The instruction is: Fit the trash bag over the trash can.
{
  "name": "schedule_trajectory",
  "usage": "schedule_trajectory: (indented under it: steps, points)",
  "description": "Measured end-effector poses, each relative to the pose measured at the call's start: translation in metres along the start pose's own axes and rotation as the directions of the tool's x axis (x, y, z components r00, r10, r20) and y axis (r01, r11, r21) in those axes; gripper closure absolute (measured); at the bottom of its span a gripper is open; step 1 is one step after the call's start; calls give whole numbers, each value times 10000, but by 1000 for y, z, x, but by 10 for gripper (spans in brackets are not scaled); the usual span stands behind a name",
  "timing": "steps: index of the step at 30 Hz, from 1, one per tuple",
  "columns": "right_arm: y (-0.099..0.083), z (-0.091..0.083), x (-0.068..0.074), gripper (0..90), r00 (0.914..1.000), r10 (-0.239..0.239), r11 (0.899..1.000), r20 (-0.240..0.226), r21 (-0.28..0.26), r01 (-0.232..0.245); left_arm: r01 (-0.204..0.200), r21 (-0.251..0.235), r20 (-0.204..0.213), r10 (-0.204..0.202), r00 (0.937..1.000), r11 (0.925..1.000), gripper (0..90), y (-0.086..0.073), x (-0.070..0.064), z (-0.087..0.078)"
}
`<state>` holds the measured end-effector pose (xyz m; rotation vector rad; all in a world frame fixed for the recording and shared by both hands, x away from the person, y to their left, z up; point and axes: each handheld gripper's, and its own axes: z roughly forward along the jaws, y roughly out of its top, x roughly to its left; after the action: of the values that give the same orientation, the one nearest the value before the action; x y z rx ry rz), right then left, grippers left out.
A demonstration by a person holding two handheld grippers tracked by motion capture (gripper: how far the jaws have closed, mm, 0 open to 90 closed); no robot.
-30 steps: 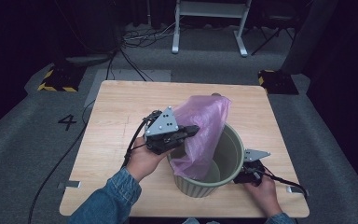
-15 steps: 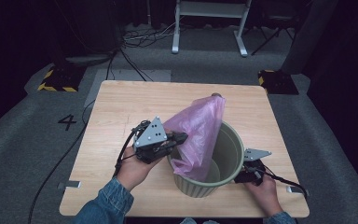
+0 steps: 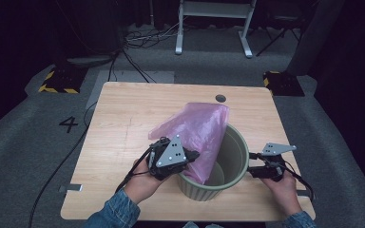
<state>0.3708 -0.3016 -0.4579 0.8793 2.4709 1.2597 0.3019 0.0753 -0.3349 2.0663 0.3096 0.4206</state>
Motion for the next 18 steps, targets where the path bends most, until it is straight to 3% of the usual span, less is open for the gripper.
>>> schedule_trajectory:
  steps: [2,3,5,8,13,18]
  points:
    - [6,-7,0,411,9999,-93,9999,72,-60,93,74,-98,-23,-74,10000,9999,856,-1,1,-2]
    - [9,-11,0,411,9998,-159,9998,106,-134,160,159,-248,-82,-162,9998,9996,803,-2,2,-4]
    - [15,-17,0,411,9995,-275,9993,168,-247,279,457,-602,-425,-483,9979,9971,615,-5,4,-8]
    - [23,-23,1,408,9984,-474,9984,322,-297,484,767,-1102,-457,-821,9956,9909,509,-11,9,-17]
    - [38,-29,2,407,9964,-759,9967,368,-264,769,861,-1642,-844,-1009,9913,9827,456,-19,11,-36]
    - [60,-36,2,406,9946,-993,9938,309,-468,1007,1250,-1816,-1357,-1507,9792,9754,443,-35,19,-54]
